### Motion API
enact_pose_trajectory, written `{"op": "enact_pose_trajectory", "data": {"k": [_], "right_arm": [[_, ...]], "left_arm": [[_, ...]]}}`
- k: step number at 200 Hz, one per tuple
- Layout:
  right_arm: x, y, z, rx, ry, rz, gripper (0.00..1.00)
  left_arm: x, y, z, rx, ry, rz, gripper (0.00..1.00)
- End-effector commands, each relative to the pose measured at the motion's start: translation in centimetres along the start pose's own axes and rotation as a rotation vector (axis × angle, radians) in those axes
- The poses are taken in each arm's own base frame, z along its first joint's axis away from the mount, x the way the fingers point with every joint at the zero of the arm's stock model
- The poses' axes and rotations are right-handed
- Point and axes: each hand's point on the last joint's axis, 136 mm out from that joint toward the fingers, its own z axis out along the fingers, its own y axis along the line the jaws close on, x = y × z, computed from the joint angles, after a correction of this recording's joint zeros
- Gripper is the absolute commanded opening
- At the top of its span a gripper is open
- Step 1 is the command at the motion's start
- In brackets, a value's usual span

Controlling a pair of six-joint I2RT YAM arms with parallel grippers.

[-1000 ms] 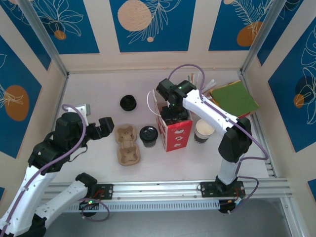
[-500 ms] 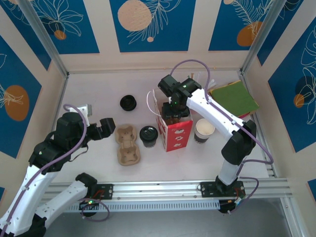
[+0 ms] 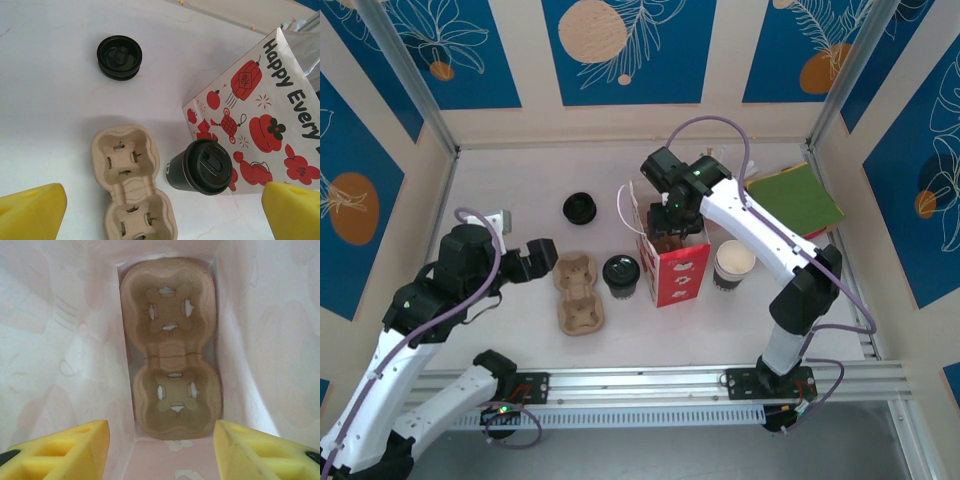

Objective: Pack the takeout coffee

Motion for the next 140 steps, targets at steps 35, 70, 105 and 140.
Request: {"op": "enact_pose_trajectory", "data": {"k": [35, 70, 105, 140], "right_arm": [[-1.2, -0.2, -4.1, -0.034, -0.12, 0.032, 0.56], [-1.6, -0.1, -5.0, -0.05, -0.157, 0.039, 0.56], [-1.7, -0.2, -5.4, -0.053, -0.179, 0.046, 0.56], [-1.8, -0.3, -5.8, -0.059, -0.194, 0.051, 0.56]], "left_arm": [[-0.5, -1.2, 0.3, 0.061, -0.007, 0.018, 1.0], [-0.9, -2.0, 0.1, 0.099, -0.017, 0.033, 1.0], [-1.4, -2.3, -0.3, 0.114, -0.04, 0.039, 1.0], [-1.3, -2.3, -0.3, 0.111, -0.038, 0.042, 1.0]]}}
